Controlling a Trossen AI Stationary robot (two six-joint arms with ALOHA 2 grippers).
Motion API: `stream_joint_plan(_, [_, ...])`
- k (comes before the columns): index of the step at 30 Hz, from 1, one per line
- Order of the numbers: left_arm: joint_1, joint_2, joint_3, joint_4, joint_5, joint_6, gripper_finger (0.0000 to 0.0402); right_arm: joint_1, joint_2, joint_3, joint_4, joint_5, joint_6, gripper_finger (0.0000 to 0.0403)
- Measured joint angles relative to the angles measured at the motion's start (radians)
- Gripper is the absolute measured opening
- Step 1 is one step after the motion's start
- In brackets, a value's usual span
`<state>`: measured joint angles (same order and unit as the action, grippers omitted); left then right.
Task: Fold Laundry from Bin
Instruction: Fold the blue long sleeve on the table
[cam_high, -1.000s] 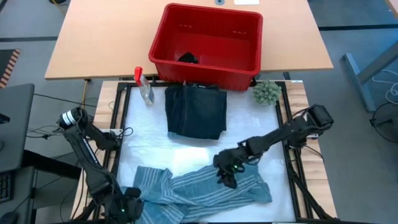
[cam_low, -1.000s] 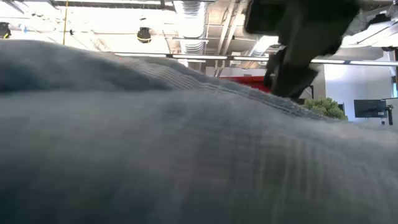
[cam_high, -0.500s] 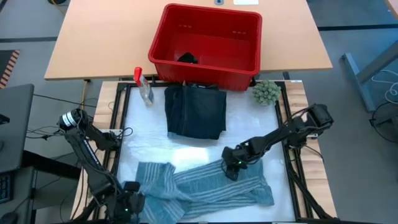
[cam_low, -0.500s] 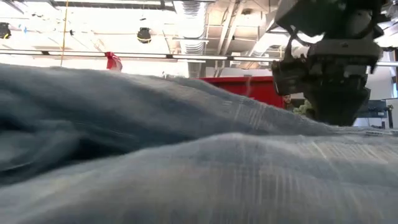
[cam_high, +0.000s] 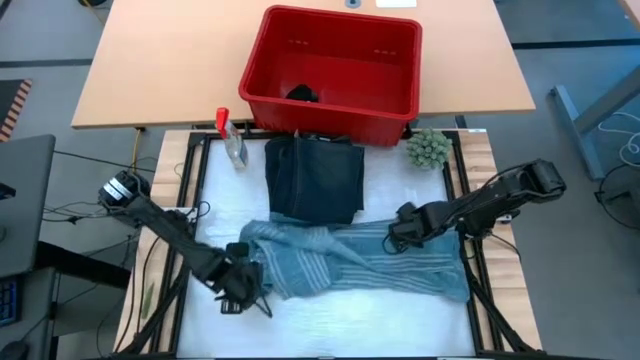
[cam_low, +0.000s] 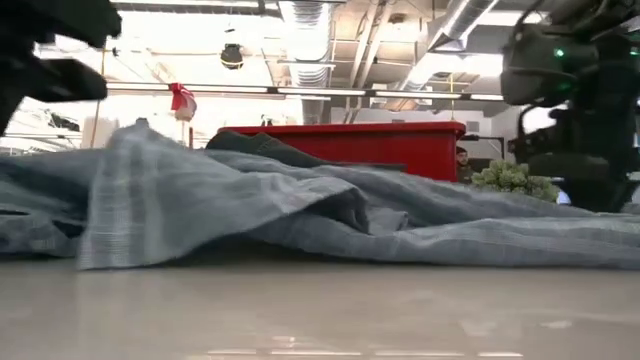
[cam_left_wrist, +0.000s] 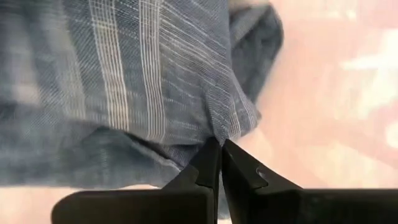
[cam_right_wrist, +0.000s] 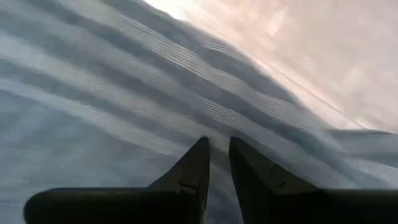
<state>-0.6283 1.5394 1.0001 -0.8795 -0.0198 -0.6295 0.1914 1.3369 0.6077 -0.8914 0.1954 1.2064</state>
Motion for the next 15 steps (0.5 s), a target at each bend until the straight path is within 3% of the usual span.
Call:
stream_joint_plan(4, [0.032, 0.000, -0.047, 0.062, 0.163, 0.044, 0.0000, 0.001, -0.090, -0.014, 0.033, -0.010, -0.003, 0.0092])
stream_joint_plan(8, [0.016, 0.000, -0.064, 0.152, 0.244, 0.044, 0.0000, 0.028, -0.165, -0.013, 0.127, -0.016, -0.026, 0.0091])
stream_joint_plan(15, [-0.020, 0.000, -0.064, 0.225, 0.298, -0.068, 0.0002, 0.128, -0.230, -0.009, 0.617, -0.036, -0.158, 0.0091])
